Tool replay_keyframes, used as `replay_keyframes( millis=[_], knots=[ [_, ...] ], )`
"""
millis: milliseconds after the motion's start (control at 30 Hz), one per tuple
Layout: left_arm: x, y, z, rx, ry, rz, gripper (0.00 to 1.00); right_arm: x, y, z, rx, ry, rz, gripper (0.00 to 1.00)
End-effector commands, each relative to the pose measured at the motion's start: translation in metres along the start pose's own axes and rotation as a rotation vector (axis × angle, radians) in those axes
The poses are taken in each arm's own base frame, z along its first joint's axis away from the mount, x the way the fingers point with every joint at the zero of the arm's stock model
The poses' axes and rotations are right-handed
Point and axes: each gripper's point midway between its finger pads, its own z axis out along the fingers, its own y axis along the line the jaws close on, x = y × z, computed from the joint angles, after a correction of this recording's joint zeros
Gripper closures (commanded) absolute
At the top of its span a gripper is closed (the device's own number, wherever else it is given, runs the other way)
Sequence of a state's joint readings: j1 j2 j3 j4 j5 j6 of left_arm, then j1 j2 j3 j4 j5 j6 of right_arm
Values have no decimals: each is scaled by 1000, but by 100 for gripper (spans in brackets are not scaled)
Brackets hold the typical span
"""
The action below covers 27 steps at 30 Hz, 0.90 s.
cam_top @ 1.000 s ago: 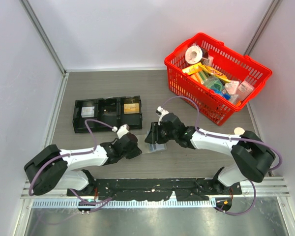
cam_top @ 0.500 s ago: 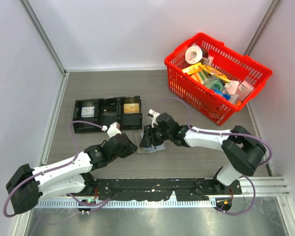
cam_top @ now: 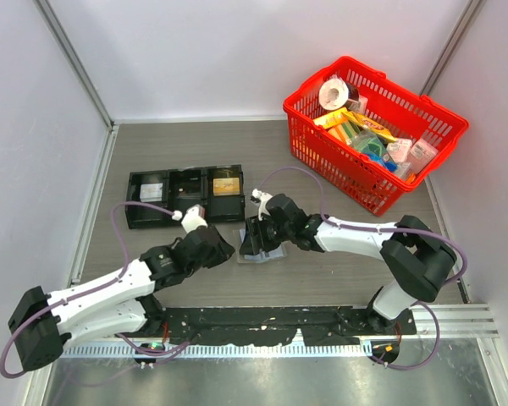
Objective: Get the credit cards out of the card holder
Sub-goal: Remove the credit card from the card holder.
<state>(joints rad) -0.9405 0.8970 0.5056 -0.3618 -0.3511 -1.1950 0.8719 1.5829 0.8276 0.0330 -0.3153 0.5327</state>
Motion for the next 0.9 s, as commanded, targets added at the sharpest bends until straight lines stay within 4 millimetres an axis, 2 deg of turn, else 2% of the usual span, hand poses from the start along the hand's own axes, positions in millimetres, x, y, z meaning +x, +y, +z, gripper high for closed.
replay_keyframes(
  millis=[0,133,267,300,333,367,400,433,667,733,867],
  knots=[
    [-18,-42,0,74,-23,54,70,-12,4,-1,-18,-38,-17,46],
    [-20,-52,6,81,-20,68,71,-16,-12,0,72,-72,2,51],
    [-16,-57,14,82,0,81,71,-16,-33,-20,201,-100,0,51],
    [-15,-58,17,80,6,83,71,-23,-33,-28,221,-135,-4,51],
    [-13,-59,19,80,12,89,71,-19,-39,-31,245,-131,-1,51],
    [-14,-62,20,86,12,89,71,-25,-42,-37,271,-159,-1,51],
    [-13,-65,22,92,14,91,71,-19,-48,-39,293,-146,5,51],
    [-13,-66,24,92,17,92,71,-24,-57,-46,346,-178,5,51],
    [-4,-70,37,79,59,122,71,-6,-111,-66,609,-149,23,51],
    [-3,-71,38,81,66,122,71,-7,-110,-70,606,-157,21,51],
    [-3,-70,39,74,68,140,72,-30,-77,-76,457,-244,5,52]
  ],
)
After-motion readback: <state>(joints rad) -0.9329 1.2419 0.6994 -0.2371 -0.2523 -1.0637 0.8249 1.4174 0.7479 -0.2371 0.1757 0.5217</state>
